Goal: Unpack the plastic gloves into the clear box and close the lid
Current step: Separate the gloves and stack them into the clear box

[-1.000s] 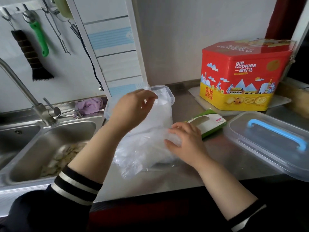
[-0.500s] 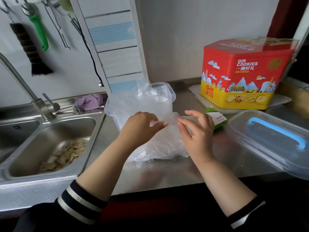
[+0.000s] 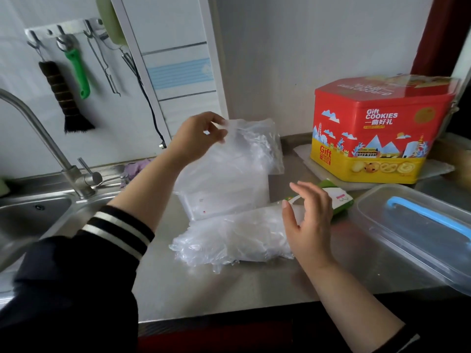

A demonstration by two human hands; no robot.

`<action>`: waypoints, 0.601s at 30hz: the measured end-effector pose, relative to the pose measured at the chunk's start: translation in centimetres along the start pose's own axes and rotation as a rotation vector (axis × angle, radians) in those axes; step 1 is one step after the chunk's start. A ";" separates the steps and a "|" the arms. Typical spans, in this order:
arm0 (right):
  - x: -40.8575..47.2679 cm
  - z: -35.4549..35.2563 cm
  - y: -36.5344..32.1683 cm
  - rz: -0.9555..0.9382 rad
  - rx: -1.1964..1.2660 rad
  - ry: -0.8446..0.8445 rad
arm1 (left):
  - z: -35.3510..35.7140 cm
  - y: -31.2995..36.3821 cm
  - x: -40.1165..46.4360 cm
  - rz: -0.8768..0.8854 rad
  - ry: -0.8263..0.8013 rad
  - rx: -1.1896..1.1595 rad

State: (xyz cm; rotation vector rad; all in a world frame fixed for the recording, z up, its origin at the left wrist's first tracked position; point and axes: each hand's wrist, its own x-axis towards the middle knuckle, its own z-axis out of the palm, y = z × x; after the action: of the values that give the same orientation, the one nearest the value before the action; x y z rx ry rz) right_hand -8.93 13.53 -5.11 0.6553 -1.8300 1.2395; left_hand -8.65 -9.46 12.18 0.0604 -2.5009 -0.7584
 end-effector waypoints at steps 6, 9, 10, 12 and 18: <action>0.1 0.0 0.3 0.016 0.002 0.003 | 0.7 -4.3 3.4 -0.114 -0.059 0.243; 0.1 0.2 0.5 0.028 0.015 -0.013 | 1.9 -5.5 3.5 -0.146 -0.160 0.318; 0.1 0.3 0.6 0.033 0.022 -0.020 | 2.3 -5.6 3.3 -0.143 -0.203 0.354; 0.1 0.3 0.8 0.046 0.028 -0.034 | 3.2 -5.7 2.7 -0.129 -0.287 0.472; 0.1 0.1 0.9 0.070 0.039 -0.039 | 3.6 -6.2 2.3 -0.054 -0.390 0.690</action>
State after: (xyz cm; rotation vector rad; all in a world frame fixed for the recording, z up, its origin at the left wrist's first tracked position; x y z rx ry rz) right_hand -9.69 13.74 -5.47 0.6463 -1.8792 1.3198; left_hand -13.06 -13.31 7.47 0.2408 -3.0292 0.1254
